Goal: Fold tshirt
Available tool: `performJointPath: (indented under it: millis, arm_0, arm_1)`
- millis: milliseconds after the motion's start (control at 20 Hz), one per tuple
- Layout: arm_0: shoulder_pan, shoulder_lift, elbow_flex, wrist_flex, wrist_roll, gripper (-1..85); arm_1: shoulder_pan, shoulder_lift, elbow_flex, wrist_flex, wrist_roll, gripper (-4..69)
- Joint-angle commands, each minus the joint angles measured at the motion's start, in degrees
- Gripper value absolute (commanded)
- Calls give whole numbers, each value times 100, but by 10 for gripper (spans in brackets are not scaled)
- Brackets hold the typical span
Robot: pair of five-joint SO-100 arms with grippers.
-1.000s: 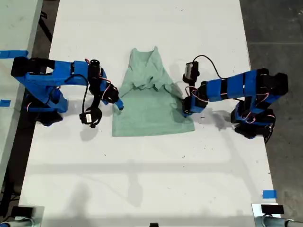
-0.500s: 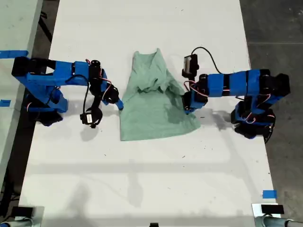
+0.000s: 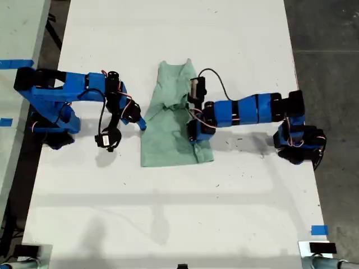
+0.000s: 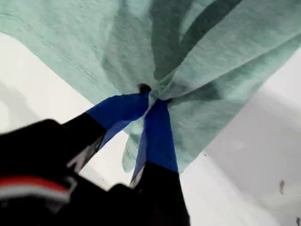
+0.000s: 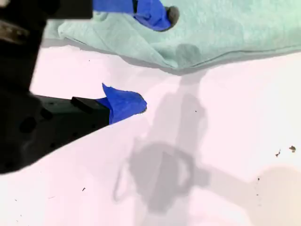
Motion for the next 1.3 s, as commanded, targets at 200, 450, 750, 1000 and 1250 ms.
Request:
performJointPath:
  millis: [200,450,750,1000,1250]
  arm_0:
    - [123,44,-413,9,9,208]
    - [193,44,-431,9,-44,207]
    - [237,44,-536,70,-70,206]
    - [246,44,-791,281,-70,205]
    - [404,35,-993,483,-237,204]
  arm_1:
    - [-202,-905,-896,-88,290,287]
    - [-334,-281,-1371,896,369,257]
    - [-483,1424,-1670,1951,132,246]
    - [-334,2962,-176,2074,44,231]
    - [-88,3981,1406,2030,62,232]
